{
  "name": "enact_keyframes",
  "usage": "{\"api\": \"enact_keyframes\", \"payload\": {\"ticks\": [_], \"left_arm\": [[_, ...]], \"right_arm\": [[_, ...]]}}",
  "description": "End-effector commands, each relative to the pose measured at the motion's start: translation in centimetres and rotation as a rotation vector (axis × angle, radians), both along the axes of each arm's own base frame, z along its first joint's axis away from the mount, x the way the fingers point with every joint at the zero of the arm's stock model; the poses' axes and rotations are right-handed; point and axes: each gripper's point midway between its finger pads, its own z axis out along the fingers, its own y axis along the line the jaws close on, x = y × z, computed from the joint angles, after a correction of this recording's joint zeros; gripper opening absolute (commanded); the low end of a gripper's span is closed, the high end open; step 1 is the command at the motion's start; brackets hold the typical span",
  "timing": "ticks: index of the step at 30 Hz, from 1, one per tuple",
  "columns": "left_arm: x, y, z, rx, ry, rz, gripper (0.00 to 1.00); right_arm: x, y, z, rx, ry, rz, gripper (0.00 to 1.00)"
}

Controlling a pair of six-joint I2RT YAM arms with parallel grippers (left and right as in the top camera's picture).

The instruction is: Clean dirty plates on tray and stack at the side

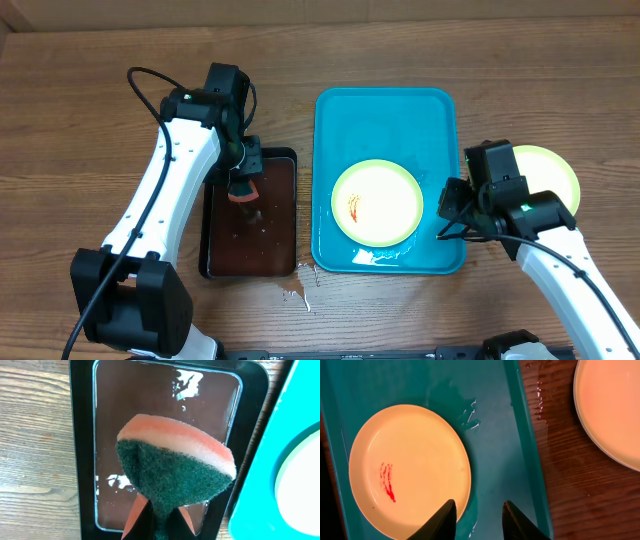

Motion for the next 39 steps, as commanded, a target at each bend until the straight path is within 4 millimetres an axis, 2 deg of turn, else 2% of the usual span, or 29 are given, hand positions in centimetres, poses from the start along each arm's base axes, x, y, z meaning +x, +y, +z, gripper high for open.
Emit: {"api": "enact_keyframes", "payload": {"ticks": [1,7,12,17,21,25,27,29,30,33,37,39], "left_arm": [[1.0,-0.3,1.6,-0.019,-0.048,-0.015,0.04],[1.6,0.6,3.9,0.037,-0.081,-0.009,0.04],[1.4,0.6,3.9,0.033,-0.073,-0.013,0.04],[1.3,0.6,3.9,0.032,-0.070,-0.013,0.04],[1.1,0.5,4.0,0.026,-0.064,-0.014,0.04],[1.1,0.1,4.0,0.002,-0.063,-0.016,0.04],[1.2,0.0,4.1,0.000,-0.065,-0.016,0.04],[1.2,-0.1,4.2,-0.004,-0.068,-0.017,0.04],[1.3,-0.4,4.2,-0.023,-0.068,-0.019,0.04],[1.4,-3.3,4.4,-0.162,-0.071,-0.051,0.04],[2.3,-8.9,5.4,-0.318,-0.136,-0.129,0.04],[2.8,-11.6,5.6,-0.341,-0.188,-0.168,0.04]], "right_arm": [[0.9,0.0,-0.5,-0.007,0.008,-0.005,0.32],[1.4,0.2,-3.6,-0.031,0.098,-0.002,0.32],[2.9,2.1,-6.3,0.006,0.117,0.130,0.33],[4.7,2.6,-9.2,0.003,0.119,0.135,0.33],[4.6,2.7,-10.5,0.008,0.149,0.138,0.32],[3.7,3.5,-11.3,0.040,0.194,0.157,0.19],[3.4,3.4,-11.6,0.038,0.205,0.158,0.08],[3.3,3.4,-11.6,0.037,0.208,0.158,0.05],[3.3,3.4,-11.6,0.037,0.208,0.158,0.05],[3.2,3.4,-11.7,0.037,0.211,0.158,0.05],[3.2,3.4,-11.7,0.037,0.214,0.158,0.05],[3.1,3.4,-11.7,0.036,0.217,0.157,0.05]]}}
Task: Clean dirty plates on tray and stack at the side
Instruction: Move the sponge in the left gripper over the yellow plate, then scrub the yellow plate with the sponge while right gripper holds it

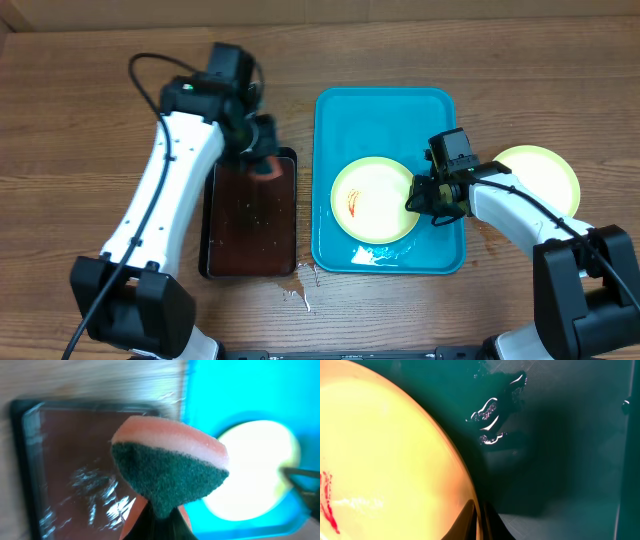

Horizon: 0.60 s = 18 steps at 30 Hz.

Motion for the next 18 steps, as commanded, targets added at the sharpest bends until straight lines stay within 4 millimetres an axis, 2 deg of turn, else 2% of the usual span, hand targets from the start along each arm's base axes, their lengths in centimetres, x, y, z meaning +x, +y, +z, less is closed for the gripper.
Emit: {"api": "enact_keyframes", "payload": {"ticks": [1,3,5,9,13,18], "left_arm": [[0.0,-7.7,1.5,-0.155,-0.075,-0.122,0.04],[-0.1,-11.1,0.9,-0.188,-0.110,-0.165,0.04],[-0.7,-14.2,-0.5,-0.204,-0.114,-0.209,0.04],[-2.2,-17.8,-5.1,-0.188,-0.033,-0.246,0.04],[-3.1,-18.4,-9.6,-0.143,0.079,-0.221,0.04],[-3.4,-17.2,-13.2,-0.068,0.157,-0.185,0.04]], "right_arm": [[-0.4,-0.3,-0.6,-0.024,0.021,0.001,0.05],[-0.5,-0.3,-0.6,-0.026,0.027,0.001,0.05],[-0.6,-0.3,-0.7,-0.027,0.031,0.001,0.06],[-0.7,-0.4,-0.7,-0.028,0.036,0.001,0.05],[-0.9,-0.4,-0.7,-0.030,0.042,0.001,0.05],[-1.0,-0.4,-0.7,-0.031,0.047,0.001,0.05]]}}
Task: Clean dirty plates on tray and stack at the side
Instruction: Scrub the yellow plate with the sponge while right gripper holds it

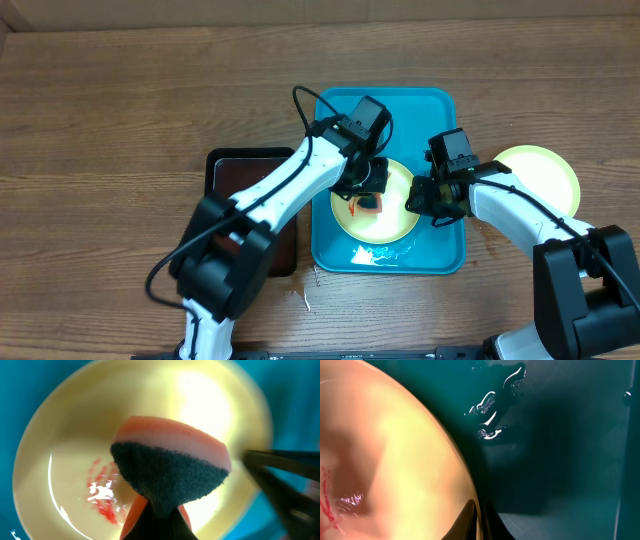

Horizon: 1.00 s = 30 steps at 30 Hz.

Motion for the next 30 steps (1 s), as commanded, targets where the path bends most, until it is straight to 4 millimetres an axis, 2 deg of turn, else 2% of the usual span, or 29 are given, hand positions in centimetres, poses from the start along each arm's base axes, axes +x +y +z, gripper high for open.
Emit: {"api": "enact_keyframes", "payload": {"ticks": [1,6,8,12,15,17,22,26,30], "left_arm": [[0.2,1.4,-1.7,0.065,0.027,0.057,0.04],[0.7,3.2,-3.5,0.170,0.009,0.044,0.04],[1.4,4.3,-3.3,0.220,-0.026,0.037,0.04],[2.6,8.0,-2.8,0.421,-0.109,0.009,0.04],[2.7,8.4,-2.9,0.462,-0.125,-0.061,0.04],[2.4,7.5,-3.0,0.430,-0.120,-0.100,0.04],[0.7,1.6,-2.8,0.138,-0.080,-0.282,0.04],[-0.3,-1.3,-2.1,-0.032,-0.037,-0.299,0.04],[-1.2,-4.0,-2.1,-0.188,0.044,-0.272,0.04]], "right_arm": [[-0.6,-0.4,-0.7,-0.028,0.029,0.001,0.05],[-0.6,-0.4,-0.7,-0.029,0.030,0.001,0.05],[-0.7,-0.4,-0.7,-0.030,0.034,0.001,0.05],[-0.9,-0.5,-0.8,-0.032,0.042,0.001,0.05],[-0.9,-0.5,-0.8,-0.032,0.043,0.001,0.04],[-0.9,-0.5,-0.8,-0.032,0.043,0.001,0.04],[-1.1,-0.5,-0.8,-0.034,0.048,0.001,0.04],[-1.1,-0.5,-0.8,-0.034,0.051,0.001,0.04],[-1.1,-0.5,-0.8,-0.034,0.051,0.001,0.04]]}}
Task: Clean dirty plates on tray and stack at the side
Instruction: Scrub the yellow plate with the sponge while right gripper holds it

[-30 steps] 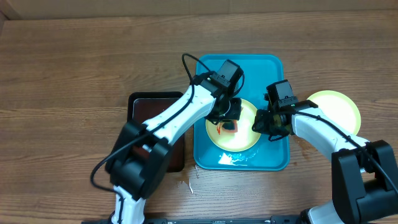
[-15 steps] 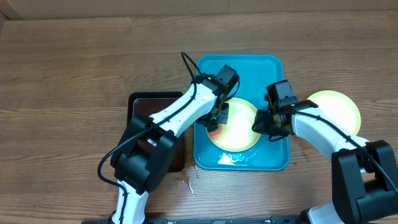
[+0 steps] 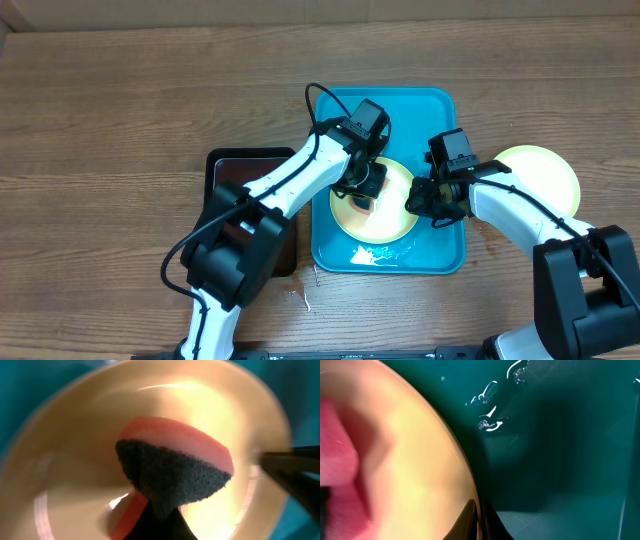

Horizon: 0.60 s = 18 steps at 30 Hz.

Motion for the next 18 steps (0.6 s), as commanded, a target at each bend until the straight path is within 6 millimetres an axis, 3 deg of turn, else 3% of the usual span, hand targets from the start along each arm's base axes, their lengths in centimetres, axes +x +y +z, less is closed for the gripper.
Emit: {"api": "enact_keyframes", "payload": {"ticks": [1,4,7,11,15,18], "left_arm": [[-2.4,-3.7,-0.2,-0.181,0.158,-0.039,0.04],[-3.1,-4.1,-1.1,-0.197,0.226,-0.017,0.04],[-2.6,-3.1,-1.4,-0.166,0.235,0.029,0.04],[-0.3,1.7,-2.1,0.059,0.176,0.180,0.04],[1.5,6.2,-1.8,0.294,0.061,0.225,0.04],[2.0,7.9,-1.7,0.395,0.002,0.192,0.04]], "right_arm": [[-0.7,-0.7,-0.8,-0.044,0.029,0.002,0.04],[-0.7,-0.7,-0.8,-0.045,0.031,0.002,0.04],[-0.7,-0.7,-0.8,-0.045,0.031,0.002,0.04],[-0.7,-0.7,-0.8,-0.045,0.031,0.002,0.04],[-0.7,-0.7,-0.8,-0.045,0.031,0.002,0.04],[-0.7,-0.7,-0.8,-0.045,0.031,0.002,0.04]]}}
